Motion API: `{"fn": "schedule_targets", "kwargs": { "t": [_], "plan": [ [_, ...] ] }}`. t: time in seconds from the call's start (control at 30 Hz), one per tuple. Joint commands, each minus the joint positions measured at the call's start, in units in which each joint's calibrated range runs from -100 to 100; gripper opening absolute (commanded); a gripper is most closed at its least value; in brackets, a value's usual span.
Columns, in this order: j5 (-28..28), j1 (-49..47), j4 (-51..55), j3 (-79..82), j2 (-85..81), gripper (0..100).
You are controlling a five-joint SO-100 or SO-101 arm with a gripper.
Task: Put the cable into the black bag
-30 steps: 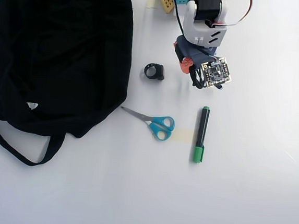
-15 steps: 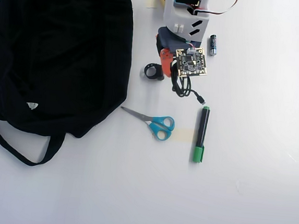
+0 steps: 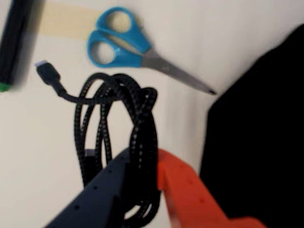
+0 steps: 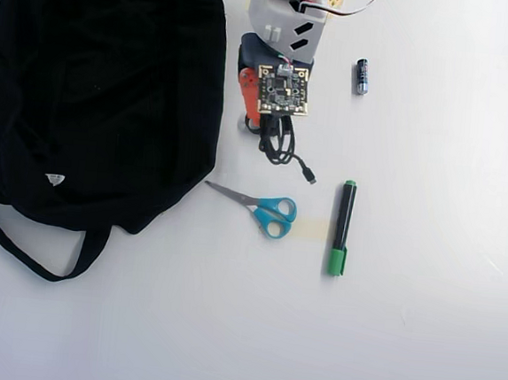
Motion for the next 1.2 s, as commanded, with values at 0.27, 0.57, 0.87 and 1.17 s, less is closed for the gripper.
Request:
{"fn": "schedule_targets", "kwargs": {
  "t": [0.27,0.57,0.87,1.17],
  "plan": [
    [-6.59,9.81,0.44,-5.23,-2.61,2],
    [-11.2,25.29,0.09,-4.34,-1.36,2],
    [-11.15,43.46,-3.87,-2.72,0.38,2],
    [-10.31,50.72,-18.51,-2.0,19.13,3]
  ]
}}
